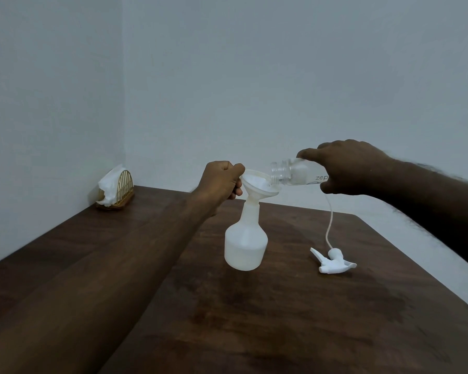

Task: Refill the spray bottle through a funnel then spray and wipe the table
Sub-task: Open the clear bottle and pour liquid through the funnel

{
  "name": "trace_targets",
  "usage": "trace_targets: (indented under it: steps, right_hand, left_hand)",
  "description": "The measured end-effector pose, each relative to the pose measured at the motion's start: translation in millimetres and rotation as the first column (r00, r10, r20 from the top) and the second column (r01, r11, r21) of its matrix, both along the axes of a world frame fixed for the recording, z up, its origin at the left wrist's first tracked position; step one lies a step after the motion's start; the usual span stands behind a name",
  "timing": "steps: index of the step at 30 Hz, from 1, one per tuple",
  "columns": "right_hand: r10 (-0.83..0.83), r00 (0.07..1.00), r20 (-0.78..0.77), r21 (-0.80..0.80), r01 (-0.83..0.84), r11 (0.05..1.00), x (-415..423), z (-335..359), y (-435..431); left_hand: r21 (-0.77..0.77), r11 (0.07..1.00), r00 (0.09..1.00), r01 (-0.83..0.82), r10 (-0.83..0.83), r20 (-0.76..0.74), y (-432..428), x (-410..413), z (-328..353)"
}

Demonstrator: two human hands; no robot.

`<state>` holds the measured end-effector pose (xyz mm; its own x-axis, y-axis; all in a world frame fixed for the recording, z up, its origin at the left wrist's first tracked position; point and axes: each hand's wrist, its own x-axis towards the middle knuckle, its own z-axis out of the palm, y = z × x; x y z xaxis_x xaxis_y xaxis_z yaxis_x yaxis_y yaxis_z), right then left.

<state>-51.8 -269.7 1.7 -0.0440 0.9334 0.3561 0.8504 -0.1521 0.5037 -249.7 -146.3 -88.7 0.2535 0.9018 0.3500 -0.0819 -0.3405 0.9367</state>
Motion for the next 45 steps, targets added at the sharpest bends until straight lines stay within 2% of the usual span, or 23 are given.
trace_targets:
  steps: [5, 12, 20, 26, 34, 45]
  right_hand:
    - [0.018, 1.0, 0.009, 0.002, -0.018, 1.0, -2, 1, 3]
    - [0.102, 0.973, 0.206, 0.039, -0.113, 0.993, 1, 5, 10]
    - [0.177, 0.934, 0.312, 0.078, -0.21, 0.975, 5, 4, 17]
    - [0.25, 0.898, 0.362, 0.1, -0.303, 0.948, 12, -2, 25]
    - [0.251, 0.909, 0.333, 0.128, -0.307, 0.943, 9, -9, 22]
    - [0.306, 0.857, 0.414, 0.148, -0.395, 0.907, 9, -11, 25]
  left_hand:
    - [0.0, 1.0, 1.0, 0.007, -0.007, 0.006, 0, -1, 0]
    - [-0.01, 1.0, 1.0, 0.004, -0.004, 0.011, -2, 0, 0]
    - [-0.018, 1.0, 1.0, 0.008, -0.007, 0.021, -1, 2, -1]
    - [-0.007, 1.0, 1.0, -0.011, 0.011, 0.024, 0, 2, -3]
    - [-0.01, 1.0, 1.0, -0.016, 0.017, 0.026, 1, 1, -4]
    - [-0.011, 1.0, 0.999, -0.019, 0.019, 0.036, 1, 2, -5]
